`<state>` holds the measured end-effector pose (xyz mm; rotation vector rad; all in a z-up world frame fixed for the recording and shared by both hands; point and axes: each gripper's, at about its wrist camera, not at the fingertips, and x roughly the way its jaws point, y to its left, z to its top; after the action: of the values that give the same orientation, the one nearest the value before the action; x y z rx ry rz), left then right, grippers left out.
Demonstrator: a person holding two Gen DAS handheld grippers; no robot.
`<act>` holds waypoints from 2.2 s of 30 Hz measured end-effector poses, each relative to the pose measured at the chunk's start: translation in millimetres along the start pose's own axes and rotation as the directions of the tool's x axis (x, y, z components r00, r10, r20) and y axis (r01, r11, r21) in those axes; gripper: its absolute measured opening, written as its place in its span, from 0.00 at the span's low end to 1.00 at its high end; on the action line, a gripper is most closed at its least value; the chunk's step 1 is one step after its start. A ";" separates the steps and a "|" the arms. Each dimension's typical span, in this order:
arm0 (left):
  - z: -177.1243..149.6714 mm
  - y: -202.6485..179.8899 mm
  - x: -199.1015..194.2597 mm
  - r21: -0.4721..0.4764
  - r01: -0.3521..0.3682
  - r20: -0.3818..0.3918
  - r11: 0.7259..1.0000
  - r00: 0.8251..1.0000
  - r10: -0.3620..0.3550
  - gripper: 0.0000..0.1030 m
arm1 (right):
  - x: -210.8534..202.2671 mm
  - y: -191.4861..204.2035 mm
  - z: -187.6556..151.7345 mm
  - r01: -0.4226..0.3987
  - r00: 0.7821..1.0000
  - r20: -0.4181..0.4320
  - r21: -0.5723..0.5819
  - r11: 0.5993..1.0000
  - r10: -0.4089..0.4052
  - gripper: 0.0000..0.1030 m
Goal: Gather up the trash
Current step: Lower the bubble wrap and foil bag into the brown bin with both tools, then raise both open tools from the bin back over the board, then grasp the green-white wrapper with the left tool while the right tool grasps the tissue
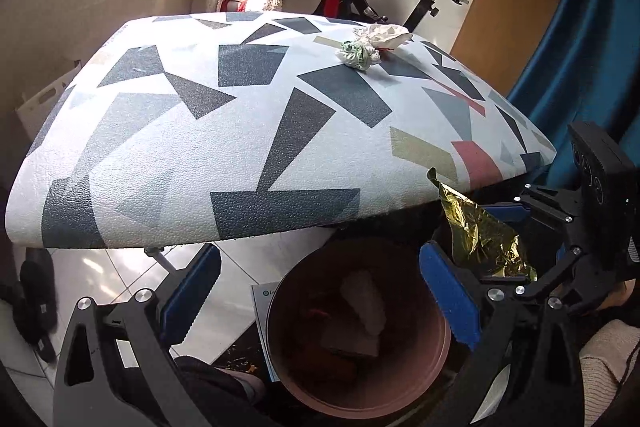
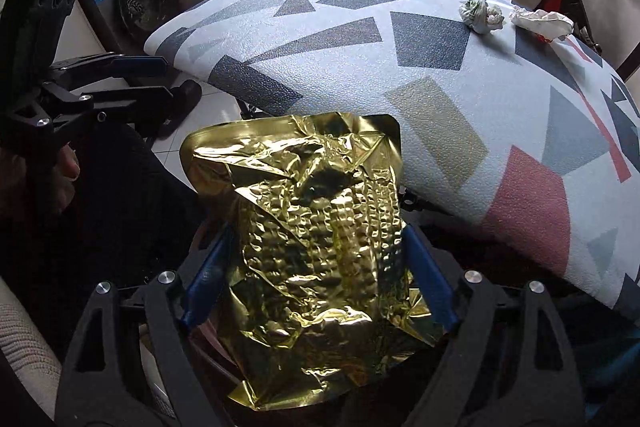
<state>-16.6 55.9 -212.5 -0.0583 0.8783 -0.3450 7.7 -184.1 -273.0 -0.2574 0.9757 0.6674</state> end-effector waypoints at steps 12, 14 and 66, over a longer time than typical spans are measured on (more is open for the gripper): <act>0.2 9.2 -1.2 -0.040 -0.003 0.003 0.999 1.000 0.004 0.94 | 10.6 5.8 -1.5 -0.009 0.999 -0.039 -0.026 1.000 0.008 0.83; 0.0 8.3 -1.3 -0.037 -0.006 0.003 0.999 1.000 0.006 0.94 | 12.1 6.7 -1.3 -0.010 0.999 -0.045 -0.030 1.000 0.009 0.90; 231.9 -75.7 180.4 0.089 0.081 -0.036 0.993 0.996 -0.078 0.94 | -41.4 -221.6 72.8 0.118 0.959 0.201 0.360 0.926 -0.200 0.95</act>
<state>245.5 -94.2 -183.7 -0.0037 0.8927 -0.4613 180.2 -336.9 -218.2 0.0525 0.8169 0.3568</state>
